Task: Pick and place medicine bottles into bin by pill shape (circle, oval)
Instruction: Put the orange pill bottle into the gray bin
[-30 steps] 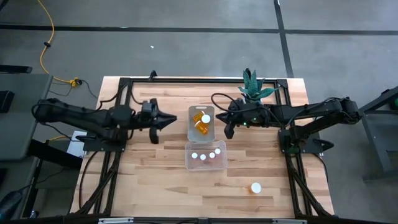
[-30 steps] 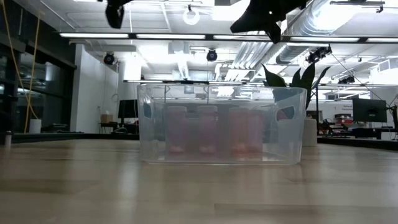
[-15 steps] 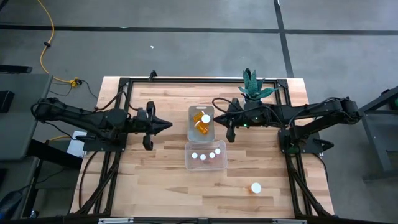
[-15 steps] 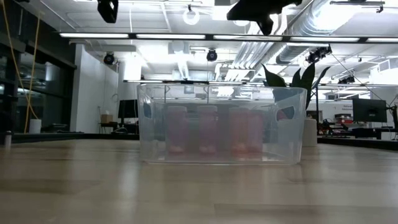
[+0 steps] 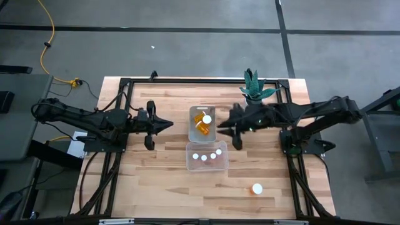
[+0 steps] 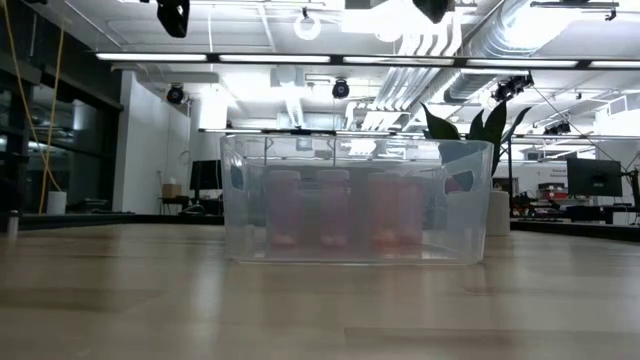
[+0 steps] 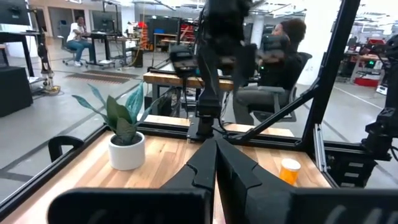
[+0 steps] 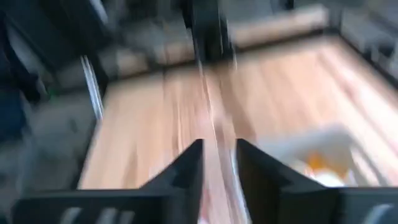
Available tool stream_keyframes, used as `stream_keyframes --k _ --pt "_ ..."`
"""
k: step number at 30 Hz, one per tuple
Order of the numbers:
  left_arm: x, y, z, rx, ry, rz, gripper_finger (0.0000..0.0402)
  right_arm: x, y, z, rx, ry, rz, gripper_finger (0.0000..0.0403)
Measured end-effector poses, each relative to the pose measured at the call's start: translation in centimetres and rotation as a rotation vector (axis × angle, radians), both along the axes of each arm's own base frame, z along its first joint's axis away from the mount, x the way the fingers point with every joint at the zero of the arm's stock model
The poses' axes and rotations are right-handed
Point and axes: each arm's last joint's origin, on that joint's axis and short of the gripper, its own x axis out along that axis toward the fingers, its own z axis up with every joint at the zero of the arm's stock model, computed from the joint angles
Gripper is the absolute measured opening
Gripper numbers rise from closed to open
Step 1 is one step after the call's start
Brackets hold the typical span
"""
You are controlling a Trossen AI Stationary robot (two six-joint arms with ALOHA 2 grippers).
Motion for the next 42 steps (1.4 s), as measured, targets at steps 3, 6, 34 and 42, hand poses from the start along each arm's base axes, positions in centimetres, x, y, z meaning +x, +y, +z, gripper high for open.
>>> stream_keyframes --k 3,6,34,42 --pt "0.0 0.0 0.0 0.000 0.002 0.001 0.0001 -0.8 1.7 0.2 0.000 0.202 0.000 0.0143" --pt "0.0 0.0 -0.1 -0.002 0.005 0.001 0.0001 -1.7 3.8 -0.6 0.040 0.379 0.017 0.0208" --pt "0.0 0.1 -0.1 -0.005 0.004 0.025 0.0000 -5.0 19.6 -13.2 0.587 1.049 -0.759 0.0319" --pt "0.0 0.1 -0.1 -0.006 0.004 0.030 0.0000 -4.8 19.9 -15.2 0.538 1.127 -0.855 0.0319"
